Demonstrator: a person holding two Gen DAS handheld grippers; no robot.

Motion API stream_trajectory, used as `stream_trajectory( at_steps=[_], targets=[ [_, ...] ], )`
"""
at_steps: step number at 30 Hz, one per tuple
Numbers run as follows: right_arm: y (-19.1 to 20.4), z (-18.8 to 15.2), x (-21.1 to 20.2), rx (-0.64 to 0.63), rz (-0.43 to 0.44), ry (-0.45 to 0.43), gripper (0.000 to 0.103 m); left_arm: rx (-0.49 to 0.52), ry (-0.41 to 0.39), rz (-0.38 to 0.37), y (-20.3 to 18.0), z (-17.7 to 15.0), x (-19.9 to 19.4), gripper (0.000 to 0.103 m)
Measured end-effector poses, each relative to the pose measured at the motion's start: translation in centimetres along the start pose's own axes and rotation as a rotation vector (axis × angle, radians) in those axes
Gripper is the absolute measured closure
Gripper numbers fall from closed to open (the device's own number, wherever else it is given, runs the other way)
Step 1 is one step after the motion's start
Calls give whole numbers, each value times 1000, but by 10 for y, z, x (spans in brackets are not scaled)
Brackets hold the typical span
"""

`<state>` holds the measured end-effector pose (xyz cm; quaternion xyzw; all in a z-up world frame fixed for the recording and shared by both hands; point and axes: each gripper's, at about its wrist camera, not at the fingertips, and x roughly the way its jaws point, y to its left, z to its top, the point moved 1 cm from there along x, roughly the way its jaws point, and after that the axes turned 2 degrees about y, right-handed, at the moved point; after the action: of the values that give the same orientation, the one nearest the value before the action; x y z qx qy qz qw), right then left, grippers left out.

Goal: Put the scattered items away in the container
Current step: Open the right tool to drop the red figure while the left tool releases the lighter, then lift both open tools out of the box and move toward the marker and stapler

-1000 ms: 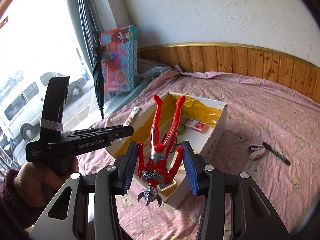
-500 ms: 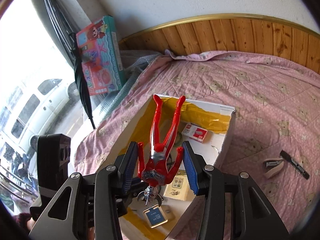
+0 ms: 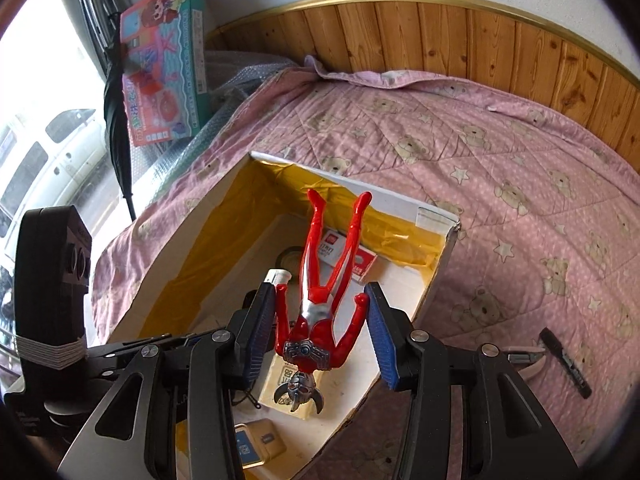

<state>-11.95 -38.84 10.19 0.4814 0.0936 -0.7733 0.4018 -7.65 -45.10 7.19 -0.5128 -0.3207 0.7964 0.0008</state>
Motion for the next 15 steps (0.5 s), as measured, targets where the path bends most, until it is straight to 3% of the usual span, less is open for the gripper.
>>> stream_trajectory(
  at_steps=[5, 7, 8, 15],
  targets=[
    [-9, 1, 3, -5, -9, -6, 52, 4, 31, -6, 1, 9, 22, 80],
    [-11, 0, 2, -4, -4, -12, 46, 2, 38, -30, 3, 9, 28, 56],
    [-12, -1, 1, -2, -1, -16, 46, 4, 41, -30, 4, 9, 30, 54],
    [-15, -8, -11, 52, 51, -52, 45, 23, -19, -44, 11, 2, -1, 54]
  ],
)
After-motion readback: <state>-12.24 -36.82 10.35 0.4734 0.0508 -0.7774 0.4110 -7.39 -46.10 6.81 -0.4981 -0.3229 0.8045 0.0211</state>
